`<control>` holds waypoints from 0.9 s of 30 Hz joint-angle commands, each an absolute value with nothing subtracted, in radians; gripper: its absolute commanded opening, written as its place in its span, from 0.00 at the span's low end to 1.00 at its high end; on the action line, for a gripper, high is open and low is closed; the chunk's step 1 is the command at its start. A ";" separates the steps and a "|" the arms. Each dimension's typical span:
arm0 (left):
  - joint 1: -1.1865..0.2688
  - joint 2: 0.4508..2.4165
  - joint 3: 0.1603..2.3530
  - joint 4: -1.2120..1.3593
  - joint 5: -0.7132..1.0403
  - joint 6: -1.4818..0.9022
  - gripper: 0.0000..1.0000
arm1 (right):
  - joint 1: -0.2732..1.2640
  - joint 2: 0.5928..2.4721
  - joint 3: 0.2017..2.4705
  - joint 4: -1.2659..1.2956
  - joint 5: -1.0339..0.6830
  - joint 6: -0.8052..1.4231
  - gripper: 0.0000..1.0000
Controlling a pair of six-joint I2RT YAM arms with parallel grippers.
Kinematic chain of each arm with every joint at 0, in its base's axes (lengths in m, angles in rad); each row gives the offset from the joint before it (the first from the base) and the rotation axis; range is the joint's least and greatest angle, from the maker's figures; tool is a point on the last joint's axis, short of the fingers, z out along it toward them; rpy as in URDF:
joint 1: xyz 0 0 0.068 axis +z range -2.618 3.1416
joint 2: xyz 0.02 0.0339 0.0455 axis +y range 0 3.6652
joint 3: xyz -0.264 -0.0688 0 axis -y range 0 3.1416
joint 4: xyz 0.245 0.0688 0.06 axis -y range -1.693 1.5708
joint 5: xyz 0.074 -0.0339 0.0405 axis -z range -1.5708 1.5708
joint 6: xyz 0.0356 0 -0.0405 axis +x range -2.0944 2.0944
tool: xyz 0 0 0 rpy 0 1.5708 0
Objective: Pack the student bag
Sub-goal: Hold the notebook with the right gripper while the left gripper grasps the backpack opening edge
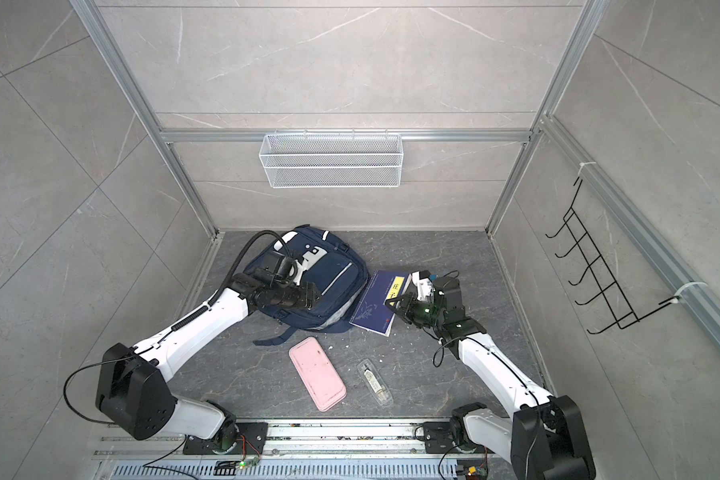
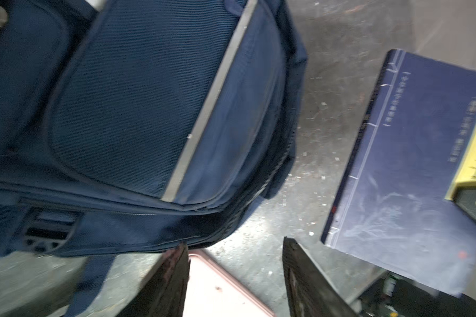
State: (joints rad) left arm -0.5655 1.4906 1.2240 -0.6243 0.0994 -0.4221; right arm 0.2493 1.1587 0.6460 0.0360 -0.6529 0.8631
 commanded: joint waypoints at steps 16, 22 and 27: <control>-0.789 1.939 1.594 -0.849 -0.499 -0.255 0.53 | 0.248 1.096 0.599 0.032 -0.657 0.846 0.00; -0.789 2.022 1.645 -0.856 -0.517 -0.225 0.51 | 0.248 1.094 0.597 0.035 -0.659 0.845 0.00; -0.789 2.085 1.709 -0.877 -0.518 -0.201 0.28 | 0.248 1.094 0.607 0.033 -0.661 0.848 0.00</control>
